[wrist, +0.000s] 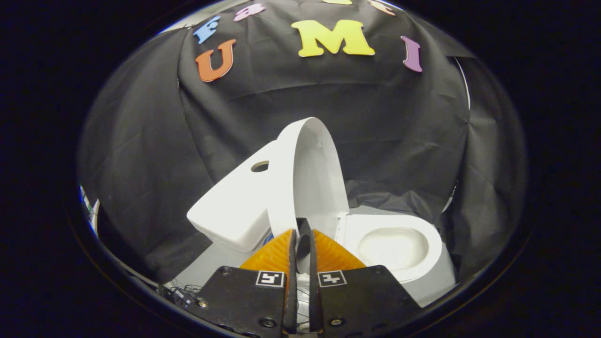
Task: Open the toilet lid.
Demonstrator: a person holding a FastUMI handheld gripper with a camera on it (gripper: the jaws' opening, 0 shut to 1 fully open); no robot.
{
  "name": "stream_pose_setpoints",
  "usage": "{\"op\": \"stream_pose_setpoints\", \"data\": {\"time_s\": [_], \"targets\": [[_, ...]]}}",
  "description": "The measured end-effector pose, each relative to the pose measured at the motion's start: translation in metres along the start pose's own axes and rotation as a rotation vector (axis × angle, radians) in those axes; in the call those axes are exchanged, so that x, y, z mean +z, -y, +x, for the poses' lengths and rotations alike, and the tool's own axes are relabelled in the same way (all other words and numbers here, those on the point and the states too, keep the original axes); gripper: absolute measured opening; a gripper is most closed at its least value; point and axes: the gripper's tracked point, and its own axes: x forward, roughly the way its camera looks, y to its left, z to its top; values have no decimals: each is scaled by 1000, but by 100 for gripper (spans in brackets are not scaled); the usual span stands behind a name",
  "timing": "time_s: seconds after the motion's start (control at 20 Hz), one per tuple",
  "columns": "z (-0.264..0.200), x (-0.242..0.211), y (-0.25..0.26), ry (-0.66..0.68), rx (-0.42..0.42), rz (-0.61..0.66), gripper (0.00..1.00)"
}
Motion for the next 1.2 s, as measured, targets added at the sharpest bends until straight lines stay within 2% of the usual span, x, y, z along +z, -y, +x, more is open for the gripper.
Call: {"op": "stream_pose_setpoints", "data": {"time_s": [0.2,0.45,0.6,0.8,1.05,1.2], "targets": [[3,-2,-9,-6,14,-9,13],[4,-3,-12,0,-12,-62,13],[4,-3,-11,-11,3,-27,13],[1,-6,-11,-76,81,52,31],[-30,3,15,-10,42,21,92],[-44,3,32,24,49,15,94]]}}
